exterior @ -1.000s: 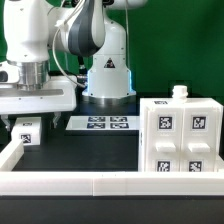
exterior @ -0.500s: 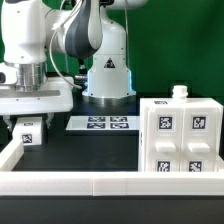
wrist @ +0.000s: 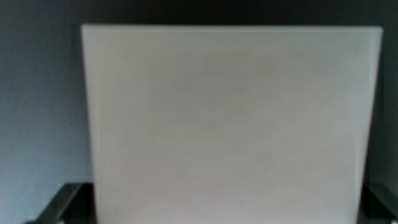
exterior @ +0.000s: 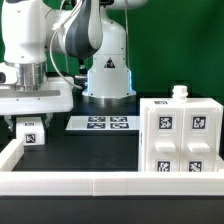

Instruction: Assemble cabinet

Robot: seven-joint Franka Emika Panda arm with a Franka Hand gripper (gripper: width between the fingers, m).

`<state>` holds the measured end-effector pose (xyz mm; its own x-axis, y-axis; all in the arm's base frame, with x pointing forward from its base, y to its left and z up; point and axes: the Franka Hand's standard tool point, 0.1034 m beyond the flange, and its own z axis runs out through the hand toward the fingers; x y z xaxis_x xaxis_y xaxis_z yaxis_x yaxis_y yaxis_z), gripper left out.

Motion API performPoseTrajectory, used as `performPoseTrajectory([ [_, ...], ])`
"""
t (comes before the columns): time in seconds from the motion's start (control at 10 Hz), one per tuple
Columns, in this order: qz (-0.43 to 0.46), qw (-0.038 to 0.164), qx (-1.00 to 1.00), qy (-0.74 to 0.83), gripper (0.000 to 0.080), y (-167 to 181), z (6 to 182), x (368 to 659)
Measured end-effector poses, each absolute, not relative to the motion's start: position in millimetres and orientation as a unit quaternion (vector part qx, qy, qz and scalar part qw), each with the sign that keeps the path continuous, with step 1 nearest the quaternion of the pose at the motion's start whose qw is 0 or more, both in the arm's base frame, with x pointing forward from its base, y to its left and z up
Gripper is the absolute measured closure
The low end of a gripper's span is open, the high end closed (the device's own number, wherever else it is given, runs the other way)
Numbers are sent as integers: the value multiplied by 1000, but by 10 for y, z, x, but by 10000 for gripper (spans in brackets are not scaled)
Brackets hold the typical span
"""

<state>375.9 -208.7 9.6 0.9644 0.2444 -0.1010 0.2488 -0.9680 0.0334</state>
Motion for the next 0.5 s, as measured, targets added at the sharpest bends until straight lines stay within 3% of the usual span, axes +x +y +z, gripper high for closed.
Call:
performPoseTrajectory([
  [0.3,-12,23,991,128,239,-1669,561,4047],
  [0.5,-12,9,992,123,239,-1370,813,4178],
])
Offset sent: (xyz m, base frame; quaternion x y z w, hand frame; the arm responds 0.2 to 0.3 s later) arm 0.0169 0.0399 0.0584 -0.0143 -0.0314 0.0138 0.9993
